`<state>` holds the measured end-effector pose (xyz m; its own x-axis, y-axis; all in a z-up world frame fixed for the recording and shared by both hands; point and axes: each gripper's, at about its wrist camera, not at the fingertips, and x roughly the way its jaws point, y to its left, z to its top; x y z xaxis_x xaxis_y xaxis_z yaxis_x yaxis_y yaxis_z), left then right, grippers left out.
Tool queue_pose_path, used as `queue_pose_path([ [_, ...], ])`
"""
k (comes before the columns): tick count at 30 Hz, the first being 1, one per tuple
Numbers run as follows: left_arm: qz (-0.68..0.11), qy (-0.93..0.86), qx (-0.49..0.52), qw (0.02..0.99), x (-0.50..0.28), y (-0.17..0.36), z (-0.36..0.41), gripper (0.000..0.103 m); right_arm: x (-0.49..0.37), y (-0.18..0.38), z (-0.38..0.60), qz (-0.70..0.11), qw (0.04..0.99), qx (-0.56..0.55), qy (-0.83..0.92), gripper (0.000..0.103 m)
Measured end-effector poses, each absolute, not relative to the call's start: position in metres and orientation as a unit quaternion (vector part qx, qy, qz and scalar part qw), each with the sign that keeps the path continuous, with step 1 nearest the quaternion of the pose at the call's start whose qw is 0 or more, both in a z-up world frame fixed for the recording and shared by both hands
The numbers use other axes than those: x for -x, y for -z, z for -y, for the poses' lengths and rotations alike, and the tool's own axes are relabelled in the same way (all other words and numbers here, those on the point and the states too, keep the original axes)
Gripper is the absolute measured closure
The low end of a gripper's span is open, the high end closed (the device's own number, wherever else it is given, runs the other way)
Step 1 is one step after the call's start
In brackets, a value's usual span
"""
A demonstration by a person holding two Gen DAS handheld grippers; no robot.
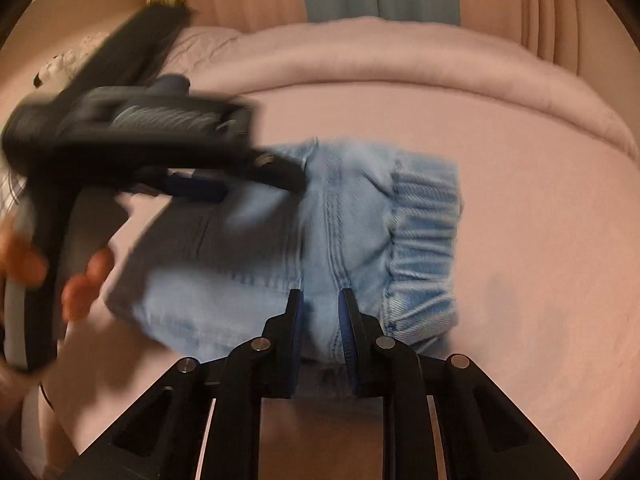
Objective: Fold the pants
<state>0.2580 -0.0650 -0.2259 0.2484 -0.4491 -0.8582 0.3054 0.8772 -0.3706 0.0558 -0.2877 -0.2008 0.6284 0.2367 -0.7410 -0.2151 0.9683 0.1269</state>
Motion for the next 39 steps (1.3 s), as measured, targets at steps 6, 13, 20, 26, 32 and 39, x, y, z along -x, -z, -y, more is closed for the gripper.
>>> queue_pose_path([
  [6,-0.582,0.228,0.063,0.778,-0.269,0.223,0.070,0.002,-0.057,0.202,0.301,-0.407,0.902,-0.044,-0.137,0.081],
  [13,-0.540,0.253,0.134,0.792,-0.245,0.200,0.027,0.003,-0.032,0.178,0.320,-0.372,0.903,-0.115,-0.182,0.081],
  [20,-0.494,0.239,0.081,0.832,-0.199,0.190,0.011,0.003,-0.059,0.153,0.325,-0.347,0.923,-0.092,-0.136,0.081],
  [26,-0.501,0.234,0.000,0.833,-0.177,0.221,0.020,0.003,-0.099,0.148,0.305,-0.343,0.933,-0.051,-0.098,0.081],
  [32,-0.521,0.239,0.035,0.819,-0.180,0.244,0.008,0.001,-0.114,0.177,0.303,-0.393,0.917,-0.031,-0.065,0.081],
  [39,-0.517,0.238,0.028,0.822,-0.174,0.244,0.003,0.001,-0.113,0.180,0.308,-0.401,0.913,-0.045,-0.065,0.081],
])
